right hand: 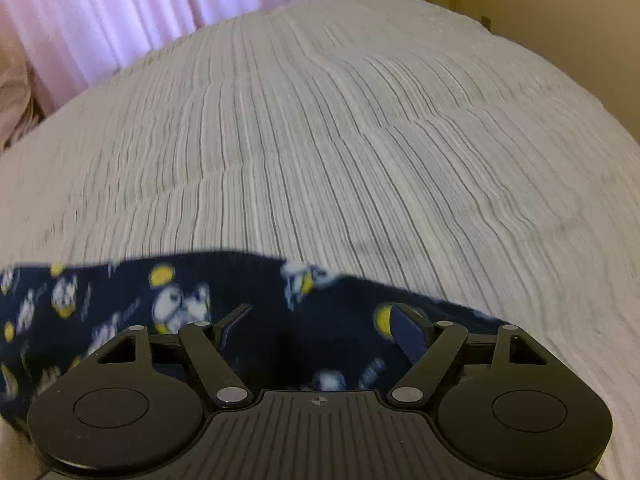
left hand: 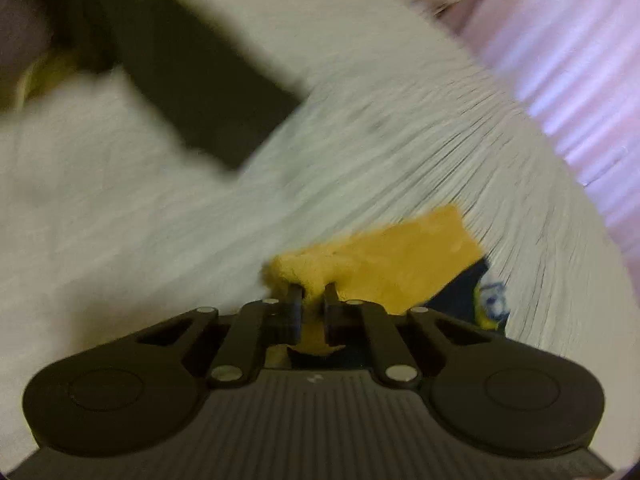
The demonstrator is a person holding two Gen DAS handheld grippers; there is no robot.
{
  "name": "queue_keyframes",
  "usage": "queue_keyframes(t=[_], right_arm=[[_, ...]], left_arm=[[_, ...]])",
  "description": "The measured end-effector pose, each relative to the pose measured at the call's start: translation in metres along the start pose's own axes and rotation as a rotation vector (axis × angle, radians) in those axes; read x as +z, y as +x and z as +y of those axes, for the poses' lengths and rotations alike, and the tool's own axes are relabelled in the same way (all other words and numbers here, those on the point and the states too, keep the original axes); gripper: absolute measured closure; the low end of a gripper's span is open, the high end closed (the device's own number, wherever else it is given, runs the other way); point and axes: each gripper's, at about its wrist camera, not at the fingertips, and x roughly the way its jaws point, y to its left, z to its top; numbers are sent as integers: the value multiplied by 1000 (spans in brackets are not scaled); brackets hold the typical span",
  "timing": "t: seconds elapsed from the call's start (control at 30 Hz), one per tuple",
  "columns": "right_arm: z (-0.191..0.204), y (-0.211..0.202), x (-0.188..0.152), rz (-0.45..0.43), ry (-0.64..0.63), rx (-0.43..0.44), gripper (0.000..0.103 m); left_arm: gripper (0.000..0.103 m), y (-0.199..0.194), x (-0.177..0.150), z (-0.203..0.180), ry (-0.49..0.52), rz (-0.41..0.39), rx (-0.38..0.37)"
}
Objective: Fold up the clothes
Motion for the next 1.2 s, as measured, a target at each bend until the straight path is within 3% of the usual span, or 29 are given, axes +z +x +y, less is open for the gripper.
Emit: queue_keyframes(t=[0.1,0.27,0.33,0.43,0.53,0.67,0.83,0.93,1.1,1.17,1.2], right_arm=[[-5,-21,-12,-6,-17,-25,25],[-30,-50,-41,32,103,-60,25],[-39,-64,-57,47,137,-81,25],[-57,-94,-77,42,171,-114,25],[-80,-120,-98,37,220,-148,25],[-111,-141,-123,39,299,-147,25],[-141,-146,-134,16,391,-39,26],[-162,-134,-124,-5,417,68,26],[-209,-90,-101,-5,530,285,26],[-230,-61,-96,21,604,397,46],[-238,-45,-94,50,641,450,46]], left_arm=[[96,-15,7,-10,166,-97,15],[84,15,-16,-10,424,7,203],[83,9,-31,-14,474,-16,244],[83,-13,-44,-12,441,-37,249],[83,-43,-56,-3,363,2,241],[84,-95,-87,-5,302,93,110],[84,-153,-150,-39,287,250,-114],[84,-183,-185,-67,270,309,-195],[84,-228,-233,-99,162,350,-232],[84,-244,-252,-109,127,345,-221],[84,-254,-262,-114,116,338,-212]])
